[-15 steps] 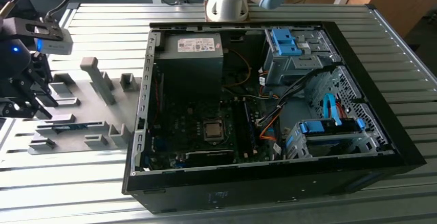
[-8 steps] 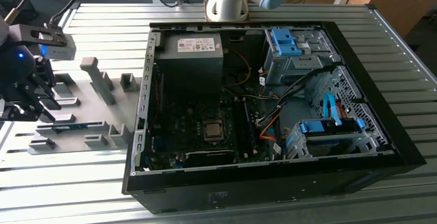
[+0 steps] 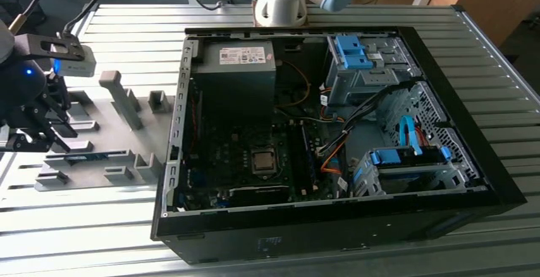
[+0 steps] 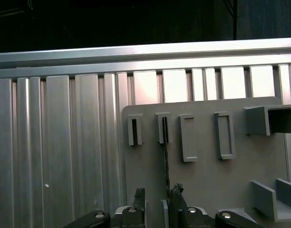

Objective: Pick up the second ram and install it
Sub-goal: 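Pick up the second ram and move it above second insertion slot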

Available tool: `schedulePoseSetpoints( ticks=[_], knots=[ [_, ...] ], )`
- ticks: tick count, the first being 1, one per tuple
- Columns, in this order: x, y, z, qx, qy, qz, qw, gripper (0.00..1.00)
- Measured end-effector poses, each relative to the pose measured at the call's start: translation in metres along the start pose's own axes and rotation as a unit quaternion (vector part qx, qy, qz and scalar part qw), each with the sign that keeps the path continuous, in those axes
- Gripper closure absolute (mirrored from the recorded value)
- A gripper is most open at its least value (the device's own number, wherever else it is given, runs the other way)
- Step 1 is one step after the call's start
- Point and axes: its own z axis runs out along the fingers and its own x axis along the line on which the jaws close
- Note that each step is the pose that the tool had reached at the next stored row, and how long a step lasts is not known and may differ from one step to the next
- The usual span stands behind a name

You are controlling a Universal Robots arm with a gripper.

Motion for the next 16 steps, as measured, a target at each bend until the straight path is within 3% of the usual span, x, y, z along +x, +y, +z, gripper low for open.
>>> schedulePoseSetpoints(
  ticks=[4,5,16],
  knots=[
    [0.0,0.0,0.0001,0.0001,0.0,0.0,1.0,0.64],
    [0.0,0.0,0.0004,0.0001,0.0,-0.001,1.0,0.58],
    [0.0,-0.0001,0.0022,0.0002,0.0002,-0.009,1.0,0.58]
  ],
)
